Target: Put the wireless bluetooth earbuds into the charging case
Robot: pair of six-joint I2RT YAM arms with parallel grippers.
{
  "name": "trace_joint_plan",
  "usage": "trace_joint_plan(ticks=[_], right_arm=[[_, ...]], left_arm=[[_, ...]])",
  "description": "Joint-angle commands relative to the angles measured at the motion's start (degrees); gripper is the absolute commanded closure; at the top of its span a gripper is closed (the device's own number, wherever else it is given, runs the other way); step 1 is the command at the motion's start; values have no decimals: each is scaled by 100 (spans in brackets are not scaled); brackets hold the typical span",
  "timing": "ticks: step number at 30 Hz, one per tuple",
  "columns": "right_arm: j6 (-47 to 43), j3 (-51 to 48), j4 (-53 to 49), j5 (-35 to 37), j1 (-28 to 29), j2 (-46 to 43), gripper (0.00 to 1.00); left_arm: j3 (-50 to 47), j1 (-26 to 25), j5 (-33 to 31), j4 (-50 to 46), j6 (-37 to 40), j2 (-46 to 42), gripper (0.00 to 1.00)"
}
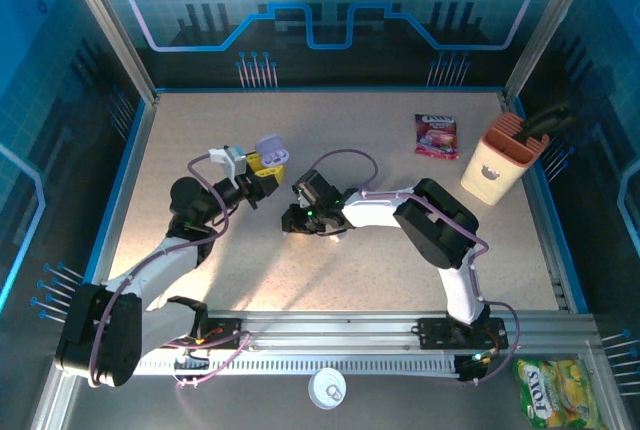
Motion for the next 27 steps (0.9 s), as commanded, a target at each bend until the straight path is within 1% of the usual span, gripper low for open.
trace_joint_plan(ticks=[1,4,10,16,21,27], right_arm=[[-65,77,-351,143,75,59,80],[-108,-17,-325,240,27,-144,80],[-185,-540,-289,581,-128,-924,80],[-185,-1362,-403,965,-452,-2024,81],[-456,-1756,-987,1406,-789,-3093,81],[-865,-1674,-1834,1824,-1062,-4207,81]], left_arm=[[131,22,-131,-90,241,-43,64],[122,-38,-299,-316,517,-80,65],[56,-319,-822,-613,1143,-49,63],[123,-710,-1266,-992,1829,231,63],[98,-939,-1365,-772,1875,607,63],[124,-1171,-1378,-522,1983,908,63]])
